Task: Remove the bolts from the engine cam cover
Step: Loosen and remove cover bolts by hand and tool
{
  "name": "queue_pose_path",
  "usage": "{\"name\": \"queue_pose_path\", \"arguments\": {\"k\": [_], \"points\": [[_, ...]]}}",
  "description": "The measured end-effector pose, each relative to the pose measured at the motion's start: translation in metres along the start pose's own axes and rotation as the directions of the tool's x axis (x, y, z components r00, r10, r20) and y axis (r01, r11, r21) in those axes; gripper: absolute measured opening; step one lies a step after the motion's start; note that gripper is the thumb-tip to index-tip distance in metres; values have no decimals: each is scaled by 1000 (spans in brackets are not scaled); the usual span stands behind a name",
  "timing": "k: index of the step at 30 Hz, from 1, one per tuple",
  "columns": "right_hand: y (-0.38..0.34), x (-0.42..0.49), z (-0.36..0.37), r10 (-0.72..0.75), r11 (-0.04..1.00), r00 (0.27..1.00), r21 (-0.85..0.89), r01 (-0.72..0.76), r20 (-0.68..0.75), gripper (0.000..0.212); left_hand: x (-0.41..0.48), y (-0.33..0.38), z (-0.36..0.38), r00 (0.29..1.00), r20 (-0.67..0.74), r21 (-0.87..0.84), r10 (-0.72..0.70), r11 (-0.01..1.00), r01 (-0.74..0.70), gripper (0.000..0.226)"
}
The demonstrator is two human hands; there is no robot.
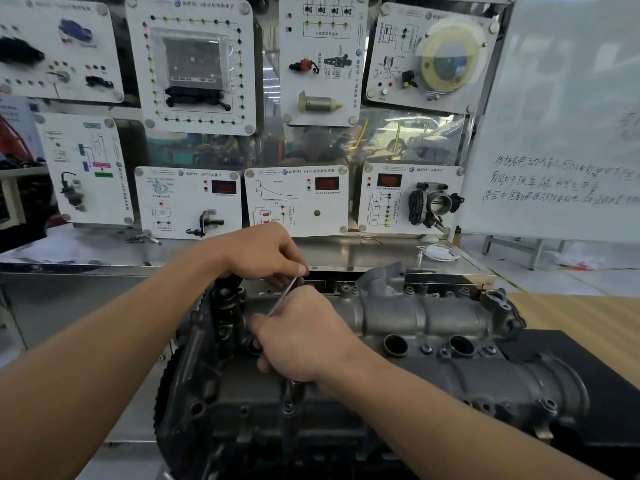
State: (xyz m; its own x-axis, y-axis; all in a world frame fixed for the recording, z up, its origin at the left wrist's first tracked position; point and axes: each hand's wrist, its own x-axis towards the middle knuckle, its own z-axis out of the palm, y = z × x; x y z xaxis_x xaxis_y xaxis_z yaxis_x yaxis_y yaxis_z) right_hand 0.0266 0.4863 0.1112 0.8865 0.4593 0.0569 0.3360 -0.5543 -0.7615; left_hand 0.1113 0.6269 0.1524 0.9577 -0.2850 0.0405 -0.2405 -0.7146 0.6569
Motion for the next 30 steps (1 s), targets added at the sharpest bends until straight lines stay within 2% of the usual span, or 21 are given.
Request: {"name": "queue_pose_path", "arguments": {"k": [3, 6, 8, 11, 14, 20, 25, 30], "points": [[-5, -1, 4, 38, 995, 999, -97, -37, 2, 26, 0, 2, -1, 999, 33, 28, -1, 1000, 0, 11], [-14, -2, 8, -49, 950, 999, -311, 39, -23, 19, 0, 3, -2, 998, 58, 53, -21, 998, 18, 12], [-21, -5, 8, -51, 924, 999, -380, 40, -18, 19, 0, 3, -2, 998, 54, 69, -32, 997, 29, 13], [-28, -8, 6, -77, 877, 997, -478, 57, -22, 31, -1, 5, -1, 999, 27, 142, -22, 990, 18, 14], [-23, -12, -5, -129, 852, 988, -519, 68, -81, 35, -1, 8, 0, 1000, 22, 172, -5, 985, 1, 19], [-16, -18, -12, -158, 811, 984, -578, 86, -76, 30, 0, 11, 3, 999, 26, 155, -33, 988, 28, 21], [3, -17, -18, -192, 808, 963, -587, 45, -190, 46, 0, 10, 6, 996, 22, 89, -87, 992, 84, 20], [8, -17, -15, -296, 791, 947, -588, 170, -125, 31, 0, 7, 7, 996, 7, 69, -86, 994, 85, 20]]}}
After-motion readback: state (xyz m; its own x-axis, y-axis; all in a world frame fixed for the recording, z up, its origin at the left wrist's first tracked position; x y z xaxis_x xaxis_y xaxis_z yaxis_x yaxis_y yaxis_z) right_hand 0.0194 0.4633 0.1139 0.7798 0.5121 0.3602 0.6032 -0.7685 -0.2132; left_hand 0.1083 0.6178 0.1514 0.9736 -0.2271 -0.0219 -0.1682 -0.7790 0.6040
